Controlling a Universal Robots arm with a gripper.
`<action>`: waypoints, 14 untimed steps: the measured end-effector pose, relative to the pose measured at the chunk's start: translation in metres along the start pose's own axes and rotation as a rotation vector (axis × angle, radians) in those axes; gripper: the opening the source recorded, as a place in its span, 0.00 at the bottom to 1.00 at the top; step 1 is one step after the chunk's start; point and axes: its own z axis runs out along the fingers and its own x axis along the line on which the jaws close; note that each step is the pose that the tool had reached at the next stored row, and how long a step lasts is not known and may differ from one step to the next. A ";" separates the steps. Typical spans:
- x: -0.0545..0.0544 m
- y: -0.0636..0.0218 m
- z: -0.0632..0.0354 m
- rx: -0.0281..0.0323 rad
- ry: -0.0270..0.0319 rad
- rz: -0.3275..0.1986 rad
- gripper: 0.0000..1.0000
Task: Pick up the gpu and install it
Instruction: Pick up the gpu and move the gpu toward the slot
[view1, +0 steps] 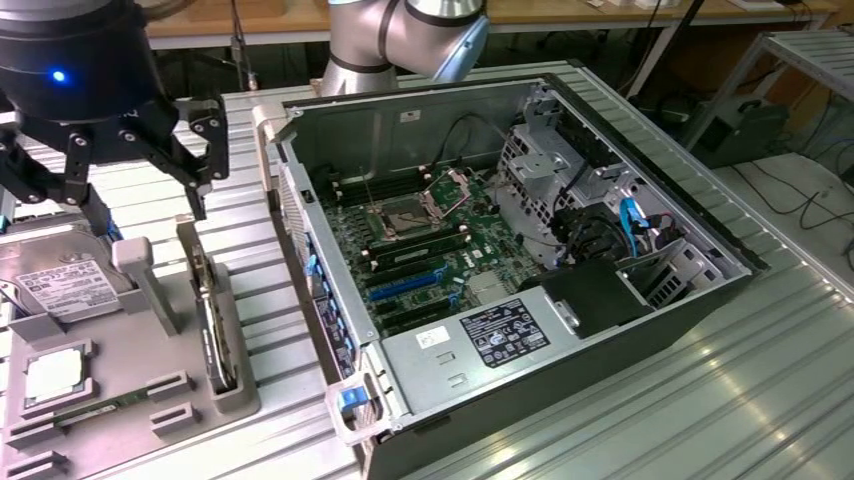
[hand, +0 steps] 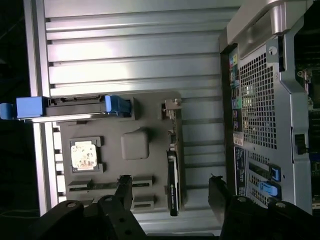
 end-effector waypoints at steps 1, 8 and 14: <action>0.000 -0.0013 0.0022 0.0002 0.0014 -0.011 0.72; -0.001 -0.0120 0.0132 0.0000 0.0060 -0.068 0.72; -0.001 -0.0241 0.0228 0.0002 0.0113 -0.084 0.72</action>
